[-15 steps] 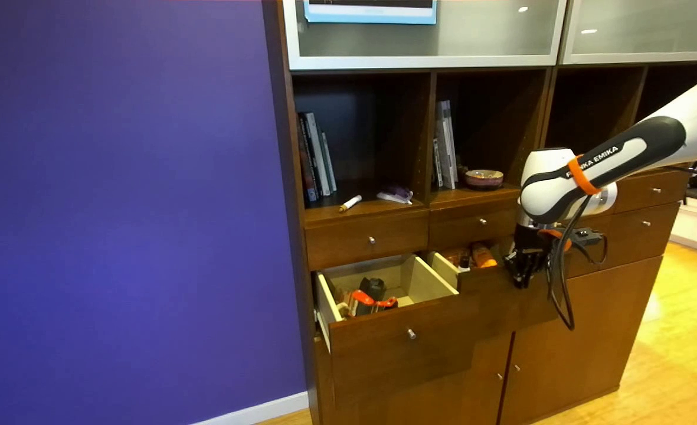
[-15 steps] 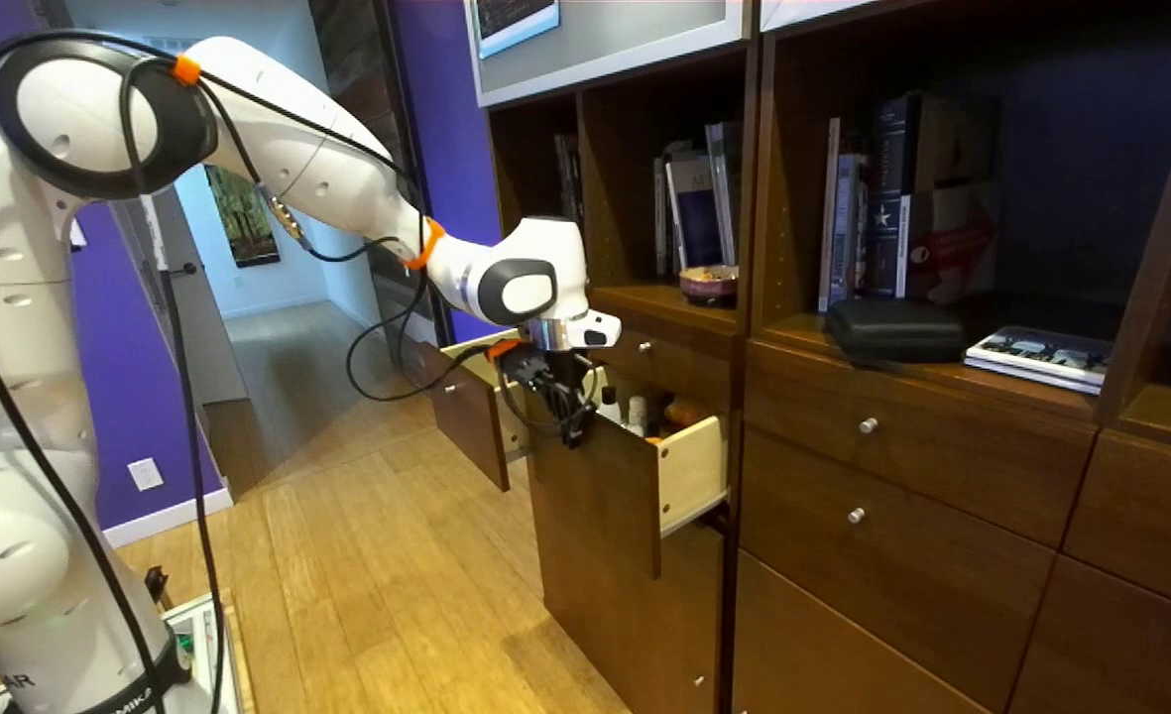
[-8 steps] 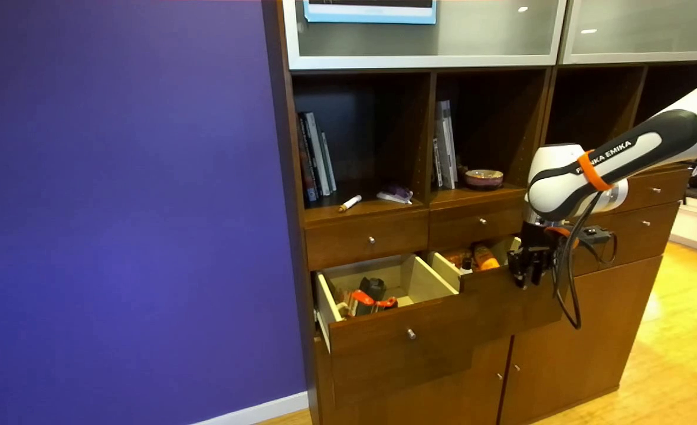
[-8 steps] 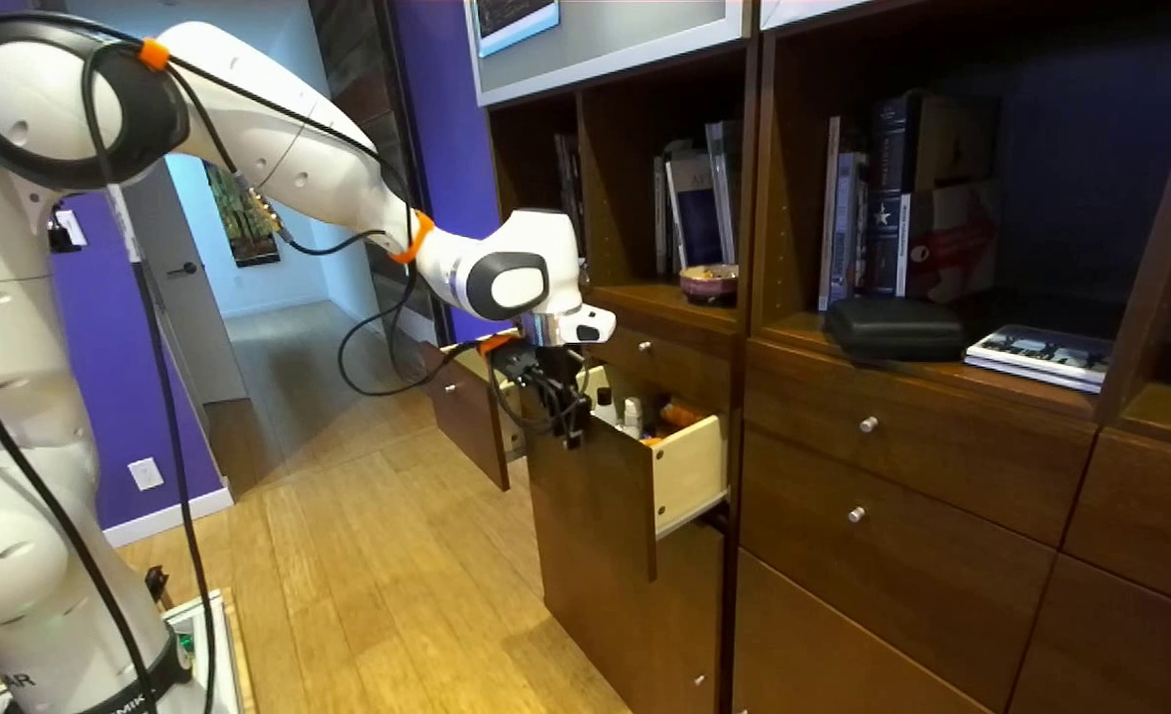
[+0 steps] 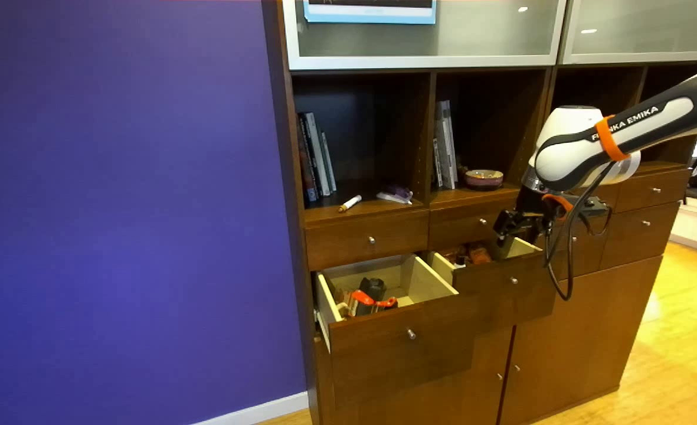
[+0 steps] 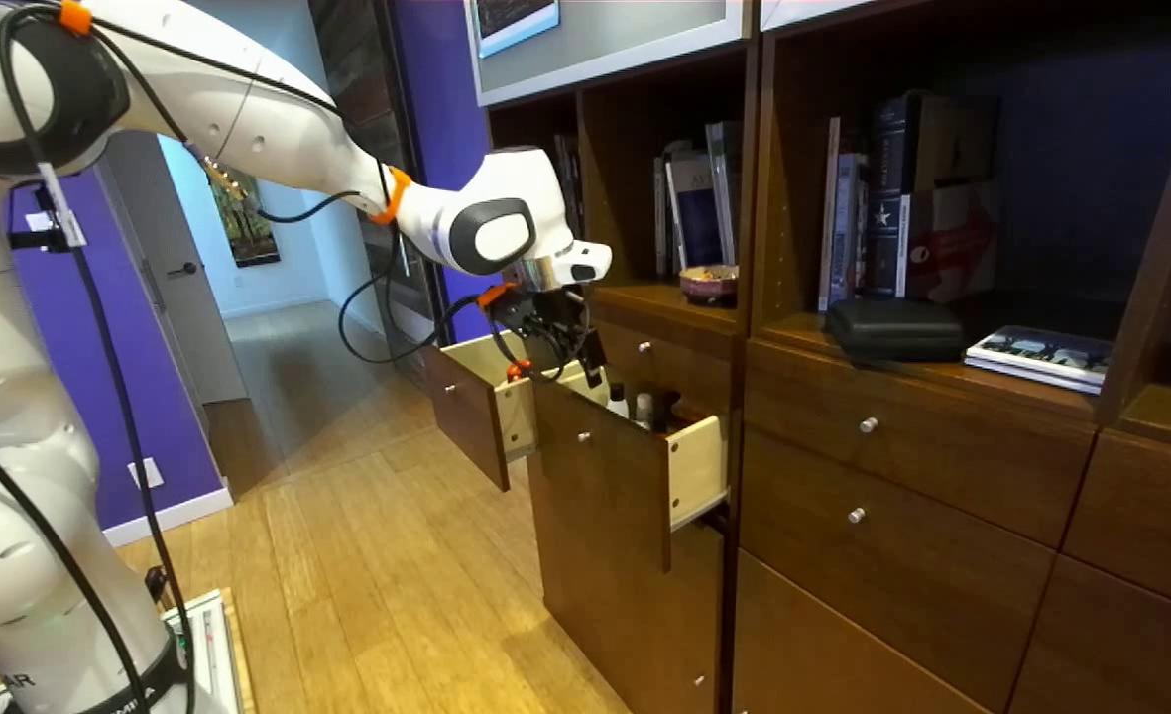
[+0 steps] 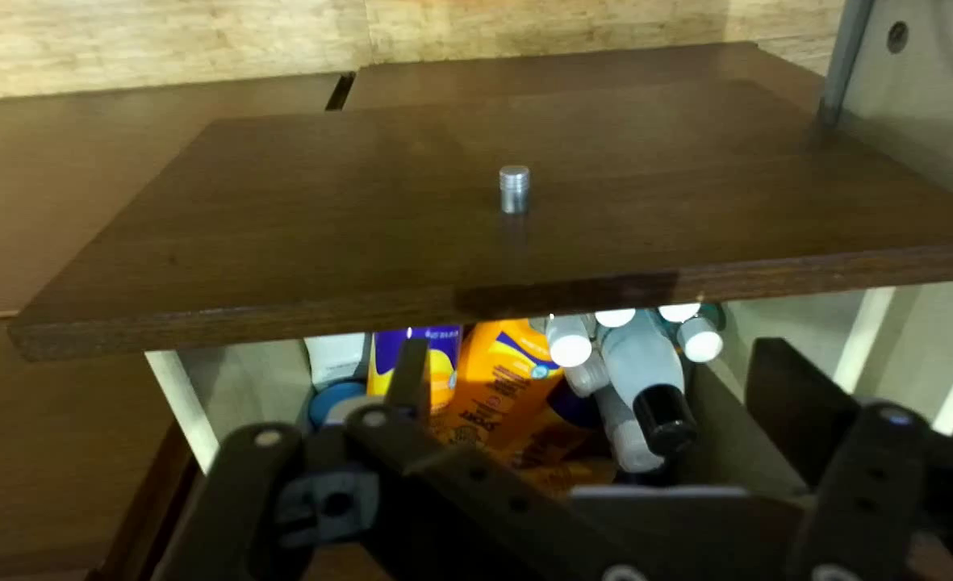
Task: Open the second top drawers on the left
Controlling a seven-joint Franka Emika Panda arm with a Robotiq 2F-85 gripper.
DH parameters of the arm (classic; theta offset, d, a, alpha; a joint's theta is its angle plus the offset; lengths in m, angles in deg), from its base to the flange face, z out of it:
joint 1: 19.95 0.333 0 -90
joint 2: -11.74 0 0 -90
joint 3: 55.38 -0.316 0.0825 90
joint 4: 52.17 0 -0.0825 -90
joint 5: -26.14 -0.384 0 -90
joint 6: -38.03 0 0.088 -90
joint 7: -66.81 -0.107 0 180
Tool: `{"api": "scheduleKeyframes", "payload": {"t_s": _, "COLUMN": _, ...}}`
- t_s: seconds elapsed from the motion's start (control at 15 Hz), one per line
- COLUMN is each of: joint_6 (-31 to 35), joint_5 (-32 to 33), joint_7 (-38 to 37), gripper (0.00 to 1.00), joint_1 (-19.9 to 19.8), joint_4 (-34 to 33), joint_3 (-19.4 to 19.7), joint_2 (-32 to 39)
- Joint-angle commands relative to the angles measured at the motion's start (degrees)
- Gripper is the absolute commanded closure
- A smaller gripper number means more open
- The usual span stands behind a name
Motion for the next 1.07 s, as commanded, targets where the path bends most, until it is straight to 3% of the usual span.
{"api": "scheduleKeyframes", "payload": {"t_s": 0.0, "joint_6": 5.2, "joint_5": -0.5, "joint_7": -0.2, "gripper": 0.0, "joint_1": 0.2, "joint_4": -1.0, "joint_3": -0.4, "joint_2": 2.1}}
{"api": "scheduleKeyframes", "payload": {"t_s": 0.67, "joint_6": 15.8, "joint_5": -0.5, "joint_7": 1.6, "gripper": 0.0, "joint_1": -0.1, "joint_4": -2.0, "joint_3": -0.3, "joint_2": 10.8}}
{"api": "scheduleKeyframes", "payload": {"t_s": 1.0, "joint_6": 9.1, "joint_5": -0.8, "joint_7": 0.9, "gripper": 0.0, "joint_1": -0.2, "joint_4": -2.9, "joint_3": -0.2, "joint_2": 10.3}}
